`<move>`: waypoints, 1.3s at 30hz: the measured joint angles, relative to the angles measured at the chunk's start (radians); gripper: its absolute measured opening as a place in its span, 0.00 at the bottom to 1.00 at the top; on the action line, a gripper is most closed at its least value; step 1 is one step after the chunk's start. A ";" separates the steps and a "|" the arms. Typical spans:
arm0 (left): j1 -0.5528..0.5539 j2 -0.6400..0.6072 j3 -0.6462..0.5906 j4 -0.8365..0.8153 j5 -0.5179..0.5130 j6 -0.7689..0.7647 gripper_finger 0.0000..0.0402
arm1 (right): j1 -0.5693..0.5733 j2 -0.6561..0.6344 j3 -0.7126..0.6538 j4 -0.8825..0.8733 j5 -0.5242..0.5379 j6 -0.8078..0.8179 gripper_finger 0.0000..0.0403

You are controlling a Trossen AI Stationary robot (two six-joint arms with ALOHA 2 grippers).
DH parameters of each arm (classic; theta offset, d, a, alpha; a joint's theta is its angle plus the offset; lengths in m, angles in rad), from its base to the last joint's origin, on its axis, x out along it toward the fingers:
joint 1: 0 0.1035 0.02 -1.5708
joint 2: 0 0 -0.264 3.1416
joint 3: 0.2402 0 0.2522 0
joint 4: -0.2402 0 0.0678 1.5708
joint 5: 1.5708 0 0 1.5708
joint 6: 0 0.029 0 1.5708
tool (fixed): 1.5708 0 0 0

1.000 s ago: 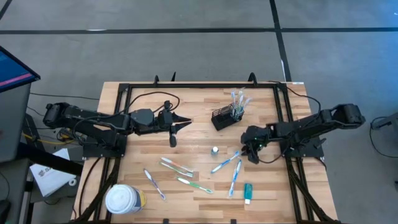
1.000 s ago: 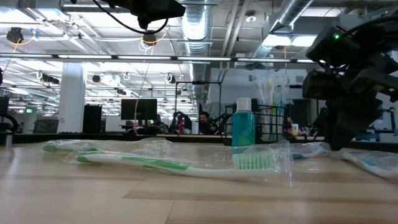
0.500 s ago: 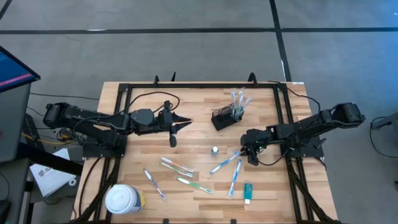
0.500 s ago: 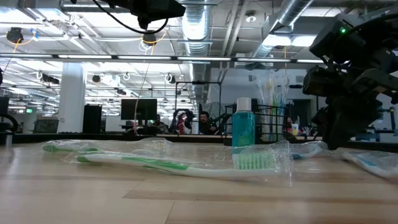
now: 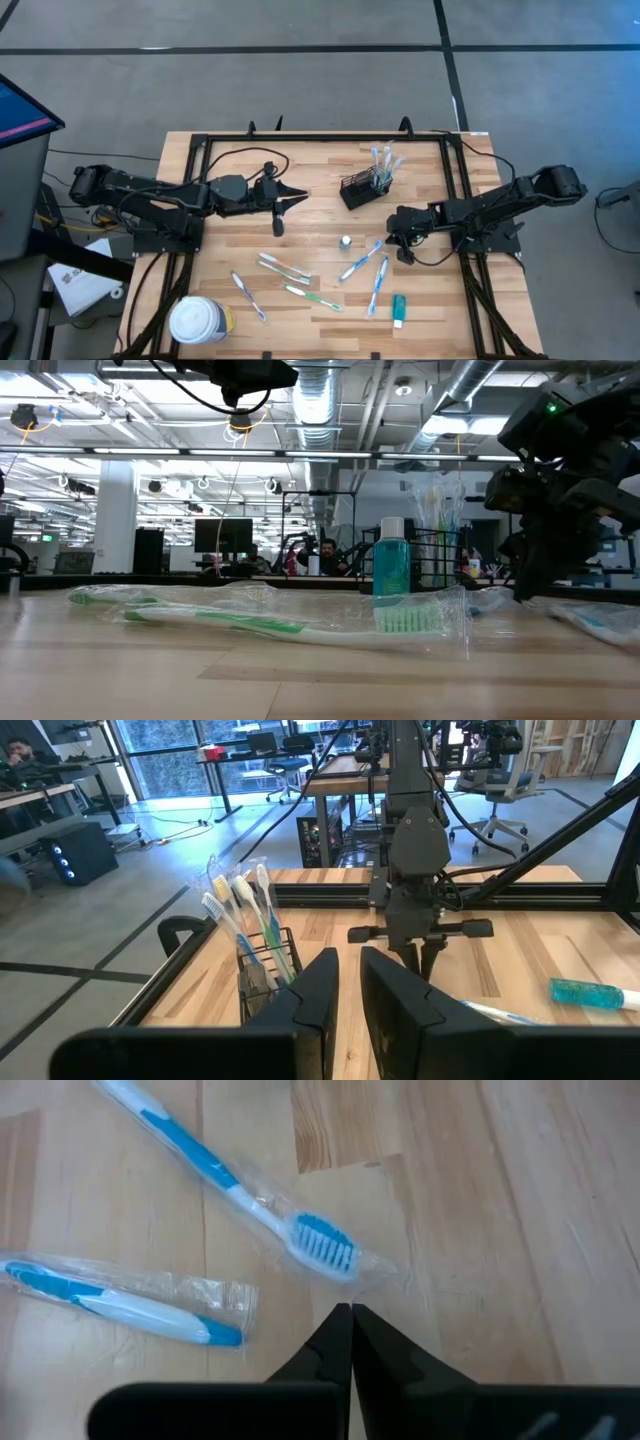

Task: Pick & Place toothbrushing station
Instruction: Put the blue toothbrush into the mesh organizer

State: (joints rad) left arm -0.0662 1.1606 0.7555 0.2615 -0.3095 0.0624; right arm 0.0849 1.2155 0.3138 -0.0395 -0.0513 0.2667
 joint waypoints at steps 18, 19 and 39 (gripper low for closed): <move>0.000 0.000 0.000 0.000 0.000 0.000 0.10 | -0.021 0.000 0.000 -0.008 -0.070 0.014 0.01; 0.000 0.000 0.000 0.000 0.000 0.000 0.10 | -0.025 0.000 0.000 -0.008 -0.071 0.014 0.01; 0.000 0.000 0.000 0.000 0.000 0.000 0.10 | -0.037 0.000 0.001 0.003 -0.052 0.012 0.47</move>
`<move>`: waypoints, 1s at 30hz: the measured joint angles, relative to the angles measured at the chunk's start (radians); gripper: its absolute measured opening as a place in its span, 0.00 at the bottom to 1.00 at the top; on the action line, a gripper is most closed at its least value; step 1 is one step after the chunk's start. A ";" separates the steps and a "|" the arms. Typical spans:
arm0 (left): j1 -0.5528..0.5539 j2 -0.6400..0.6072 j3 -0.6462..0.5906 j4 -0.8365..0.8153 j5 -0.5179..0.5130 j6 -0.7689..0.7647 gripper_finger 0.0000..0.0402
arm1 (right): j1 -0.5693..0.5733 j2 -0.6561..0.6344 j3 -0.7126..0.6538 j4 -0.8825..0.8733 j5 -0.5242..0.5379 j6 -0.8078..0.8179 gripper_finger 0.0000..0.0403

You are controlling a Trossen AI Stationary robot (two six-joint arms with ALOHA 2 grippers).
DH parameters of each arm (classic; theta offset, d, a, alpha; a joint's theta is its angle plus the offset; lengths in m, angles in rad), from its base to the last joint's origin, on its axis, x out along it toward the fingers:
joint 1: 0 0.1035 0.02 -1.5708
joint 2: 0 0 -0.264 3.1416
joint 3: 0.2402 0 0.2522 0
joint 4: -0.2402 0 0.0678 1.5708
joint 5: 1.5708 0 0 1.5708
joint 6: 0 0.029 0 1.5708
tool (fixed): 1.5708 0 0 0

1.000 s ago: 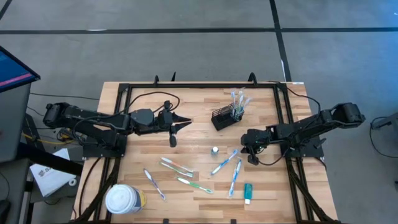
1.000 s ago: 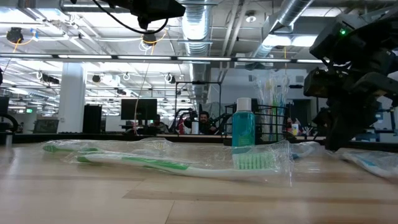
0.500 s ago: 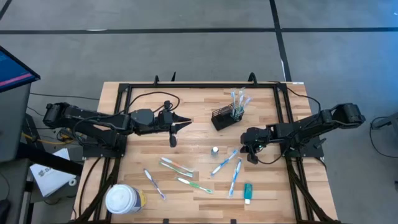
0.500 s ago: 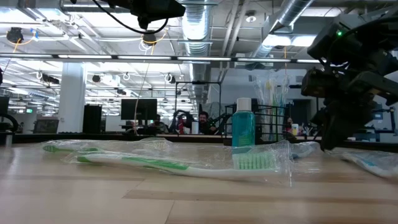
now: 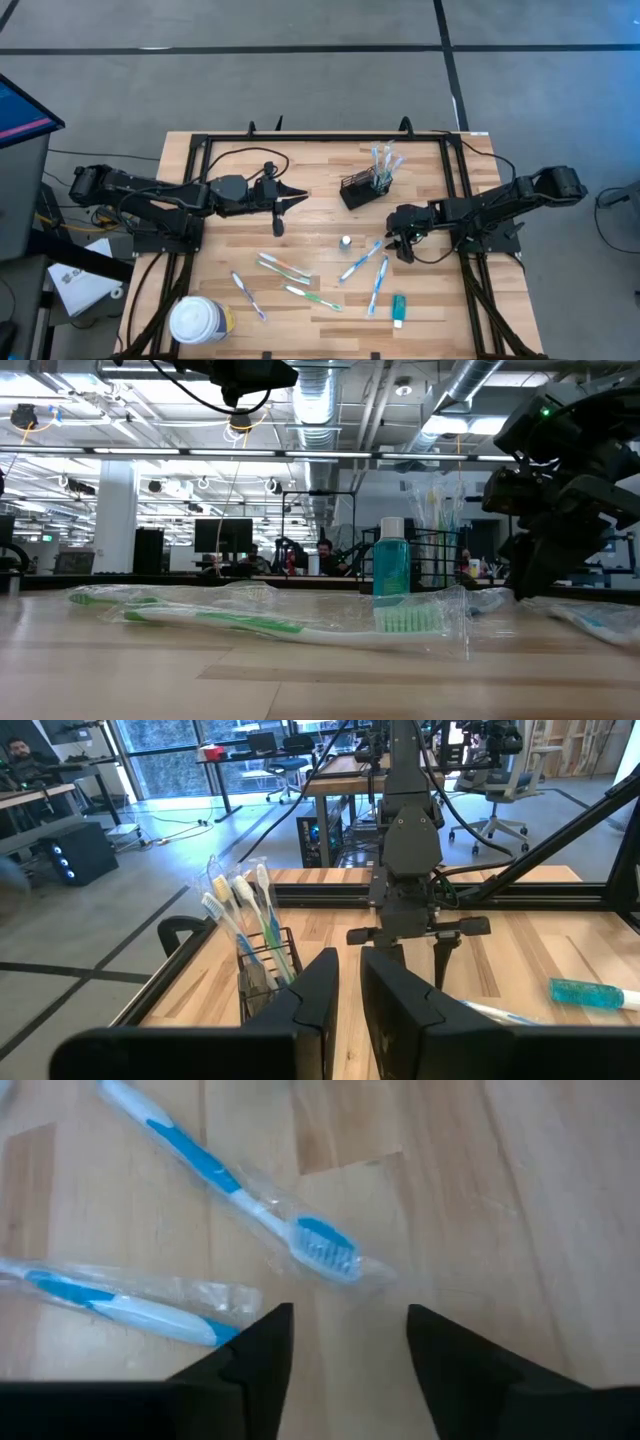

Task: Pick & Place toothbrushing station
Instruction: Put the blue toothbrush into the mesh organizer

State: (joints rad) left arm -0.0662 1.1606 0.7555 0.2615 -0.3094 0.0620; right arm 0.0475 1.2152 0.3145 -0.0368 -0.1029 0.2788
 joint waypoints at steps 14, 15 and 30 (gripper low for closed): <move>0.000 0.000 0.000 0.000 0.000 0.000 0.10 | 0.000 0.102 0.003 0.098 0.008 -0.001 0.50; 0.000 0.000 0.000 0.000 0.000 0.000 0.10 | 0.000 0.128 0.006 0.128 0.007 -0.002 0.49; 0.000 0.000 0.000 0.000 0.000 0.000 0.10 | 0.000 0.179 0.002 0.184 0.011 -0.054 0.23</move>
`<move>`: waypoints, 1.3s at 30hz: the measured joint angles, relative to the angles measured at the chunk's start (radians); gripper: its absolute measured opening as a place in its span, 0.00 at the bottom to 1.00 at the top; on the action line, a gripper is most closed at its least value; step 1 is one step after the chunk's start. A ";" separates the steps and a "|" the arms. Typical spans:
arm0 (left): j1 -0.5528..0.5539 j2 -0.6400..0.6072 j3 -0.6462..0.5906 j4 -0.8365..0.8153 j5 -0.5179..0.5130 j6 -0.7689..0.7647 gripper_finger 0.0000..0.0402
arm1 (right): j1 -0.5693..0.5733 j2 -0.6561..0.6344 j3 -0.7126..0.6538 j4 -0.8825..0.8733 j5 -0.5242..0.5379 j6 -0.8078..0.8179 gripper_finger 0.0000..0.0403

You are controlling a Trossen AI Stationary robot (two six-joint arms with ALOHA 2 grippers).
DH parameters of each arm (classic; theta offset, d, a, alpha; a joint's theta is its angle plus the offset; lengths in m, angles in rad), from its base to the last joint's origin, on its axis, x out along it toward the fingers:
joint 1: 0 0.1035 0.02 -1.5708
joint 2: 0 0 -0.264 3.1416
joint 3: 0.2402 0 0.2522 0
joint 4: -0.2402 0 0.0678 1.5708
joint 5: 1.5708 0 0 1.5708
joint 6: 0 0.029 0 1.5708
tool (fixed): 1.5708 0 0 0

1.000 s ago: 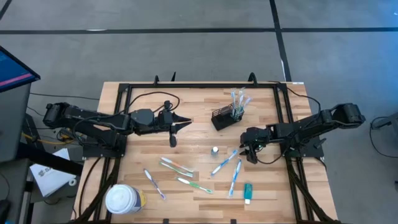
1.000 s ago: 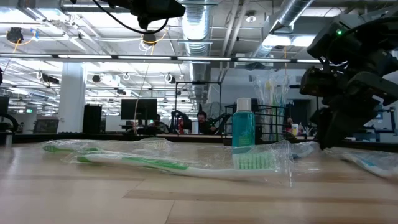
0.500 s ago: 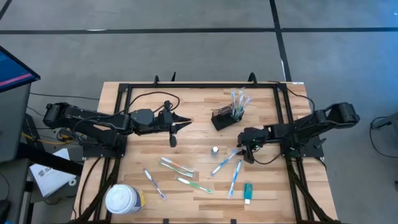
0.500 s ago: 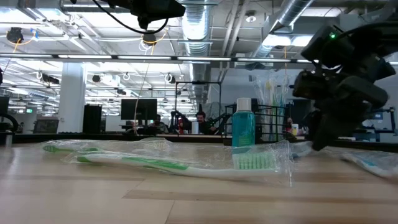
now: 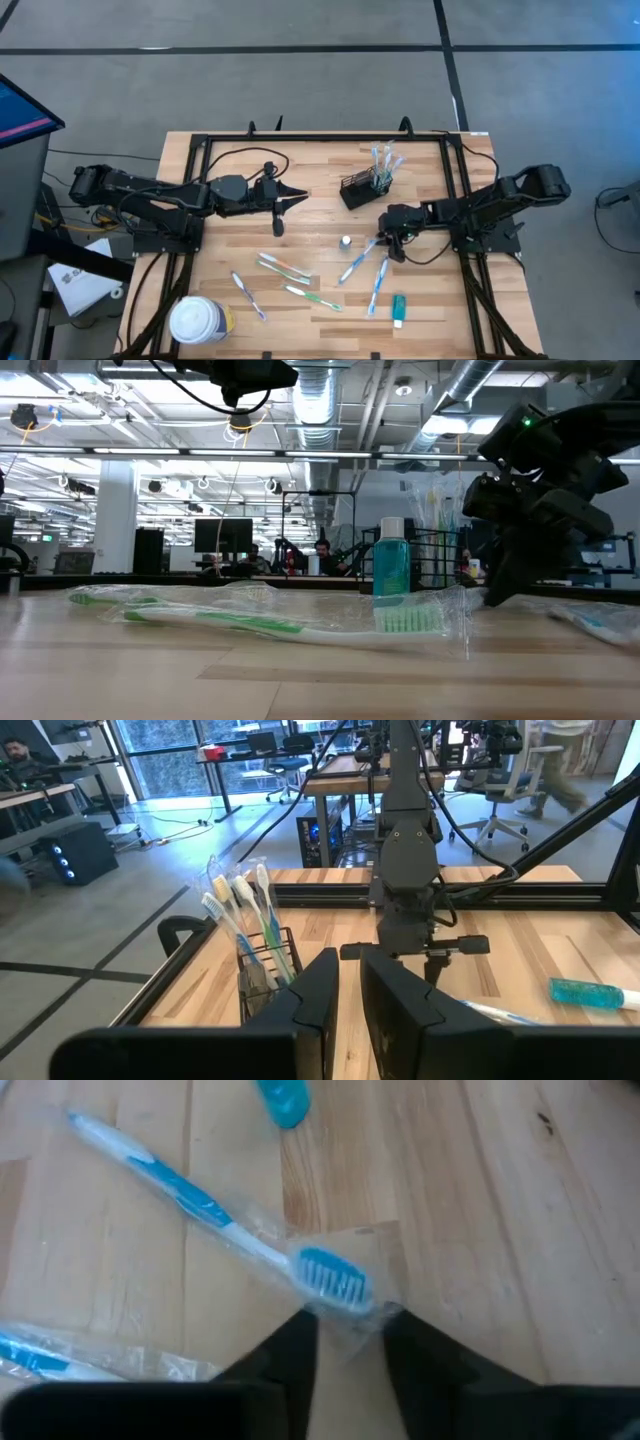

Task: Pick & Place toothbrushing station
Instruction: Put the blue toothbrush into the mesh organizer

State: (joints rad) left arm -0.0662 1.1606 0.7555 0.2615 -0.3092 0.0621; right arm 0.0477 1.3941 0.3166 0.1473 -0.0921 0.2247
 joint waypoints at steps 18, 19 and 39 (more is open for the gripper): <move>0.000 0.000 0.000 0.000 0.000 0.000 0.10 | 0.004 -0.006 0.211 -0.342 0.030 -0.149 0.00; 0.000 0.000 0.000 0.000 0.000 0.000 0.10 | 0.004 -0.006 0.233 -0.379 0.044 -0.159 0.00; 0.000 0.000 0.000 0.000 0.000 0.000 0.10 | 0.006 -0.008 0.665 -0.890 0.320 -0.306 0.00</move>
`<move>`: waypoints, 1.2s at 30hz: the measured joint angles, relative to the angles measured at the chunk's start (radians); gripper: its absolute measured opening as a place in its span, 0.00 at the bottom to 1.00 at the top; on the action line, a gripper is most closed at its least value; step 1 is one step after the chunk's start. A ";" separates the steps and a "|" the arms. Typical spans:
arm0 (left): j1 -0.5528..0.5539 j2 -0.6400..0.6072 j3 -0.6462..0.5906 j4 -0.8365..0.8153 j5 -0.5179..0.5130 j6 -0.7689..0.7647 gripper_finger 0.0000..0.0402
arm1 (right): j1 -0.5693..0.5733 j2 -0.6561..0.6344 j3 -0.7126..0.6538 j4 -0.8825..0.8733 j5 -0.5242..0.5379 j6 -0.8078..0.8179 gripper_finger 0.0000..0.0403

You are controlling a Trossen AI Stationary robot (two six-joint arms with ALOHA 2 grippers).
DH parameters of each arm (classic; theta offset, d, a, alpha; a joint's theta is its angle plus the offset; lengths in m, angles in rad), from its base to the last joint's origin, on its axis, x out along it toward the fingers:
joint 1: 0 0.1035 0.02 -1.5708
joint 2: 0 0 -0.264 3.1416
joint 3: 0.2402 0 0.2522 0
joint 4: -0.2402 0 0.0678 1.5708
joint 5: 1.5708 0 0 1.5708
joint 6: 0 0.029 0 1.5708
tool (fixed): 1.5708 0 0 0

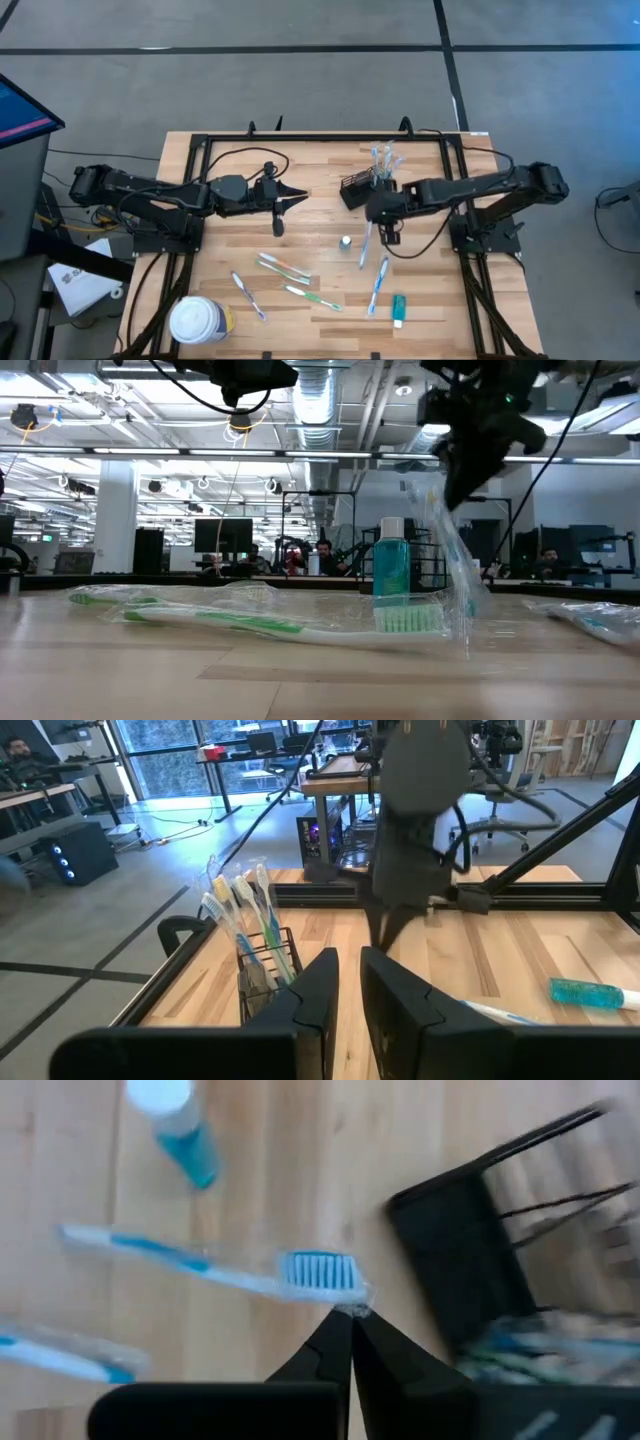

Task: Pick & Place toothbrushing station
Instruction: Put the blue toothbrush into the mesh organizer

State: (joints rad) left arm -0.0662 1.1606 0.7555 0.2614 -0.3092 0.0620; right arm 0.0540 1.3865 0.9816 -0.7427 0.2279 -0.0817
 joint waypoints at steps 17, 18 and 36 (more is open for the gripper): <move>0.000 0.000 0.000 -0.013 0.000 -0.019 0.10 | -0.004 -0.001 0.314 -0.222 0.273 -0.061 0.00; 0.000 0.000 0.000 -0.014 0.000 -0.019 0.10 | -0.004 -0.001 0.331 -0.230 0.291 -0.062 0.00; 0.000 0.000 -0.150 0.107 0.000 -0.045 0.10 | -0.117 -0.002 0.420 -0.171 0.489 -0.113 0.00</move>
State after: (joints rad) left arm -0.0662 1.1606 0.6059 0.3687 -0.3092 0.0170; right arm -0.0633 1.3849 1.4014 -0.9134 0.7167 -0.1950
